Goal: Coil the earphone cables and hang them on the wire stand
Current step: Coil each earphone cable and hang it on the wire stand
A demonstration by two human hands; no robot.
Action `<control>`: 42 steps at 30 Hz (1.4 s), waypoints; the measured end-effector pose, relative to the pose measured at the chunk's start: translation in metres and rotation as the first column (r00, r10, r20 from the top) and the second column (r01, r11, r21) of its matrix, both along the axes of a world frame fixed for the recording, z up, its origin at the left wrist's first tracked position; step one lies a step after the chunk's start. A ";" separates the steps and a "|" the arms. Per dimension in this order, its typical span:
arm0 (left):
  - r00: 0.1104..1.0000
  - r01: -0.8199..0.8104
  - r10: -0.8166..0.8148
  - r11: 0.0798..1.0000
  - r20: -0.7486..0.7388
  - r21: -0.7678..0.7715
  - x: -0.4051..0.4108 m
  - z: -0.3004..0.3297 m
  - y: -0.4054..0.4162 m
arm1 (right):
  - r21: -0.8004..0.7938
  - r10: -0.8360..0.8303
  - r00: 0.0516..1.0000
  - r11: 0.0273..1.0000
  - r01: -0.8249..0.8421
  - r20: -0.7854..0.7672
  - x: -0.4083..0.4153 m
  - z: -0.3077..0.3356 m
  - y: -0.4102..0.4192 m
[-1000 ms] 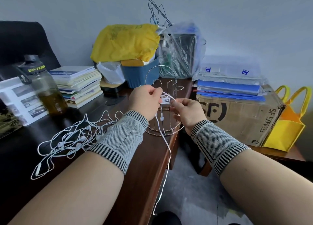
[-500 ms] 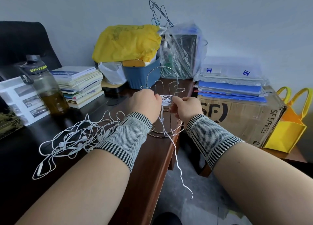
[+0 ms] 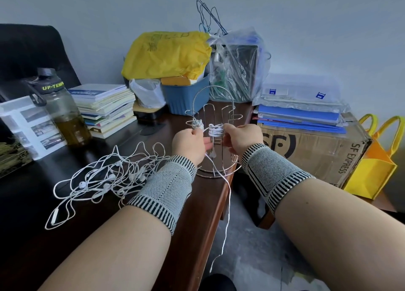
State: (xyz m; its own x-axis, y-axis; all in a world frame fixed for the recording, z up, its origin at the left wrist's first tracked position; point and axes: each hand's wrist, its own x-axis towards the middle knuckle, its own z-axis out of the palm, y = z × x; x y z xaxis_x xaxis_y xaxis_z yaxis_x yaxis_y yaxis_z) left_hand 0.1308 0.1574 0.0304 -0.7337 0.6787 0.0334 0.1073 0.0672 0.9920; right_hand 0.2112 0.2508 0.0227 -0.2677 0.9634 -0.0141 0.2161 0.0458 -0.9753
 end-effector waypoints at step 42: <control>0.959 0.180 -0.176 0.984 -0.221 -0.001 -0.017 0.006 -0.037 | 0.004 0.134 0.875 0.989 -0.150 -0.464 0.014 -0.023 -0.026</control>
State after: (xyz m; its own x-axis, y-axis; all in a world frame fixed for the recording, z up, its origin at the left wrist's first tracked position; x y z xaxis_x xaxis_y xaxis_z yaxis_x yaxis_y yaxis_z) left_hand 0.1134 0.1200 0.0369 -0.5746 0.7952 0.1935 0.3304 0.0091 0.9438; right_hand 0.2254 0.2247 -0.0007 -0.3853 0.9156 0.1153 -0.2660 0.0095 -0.9639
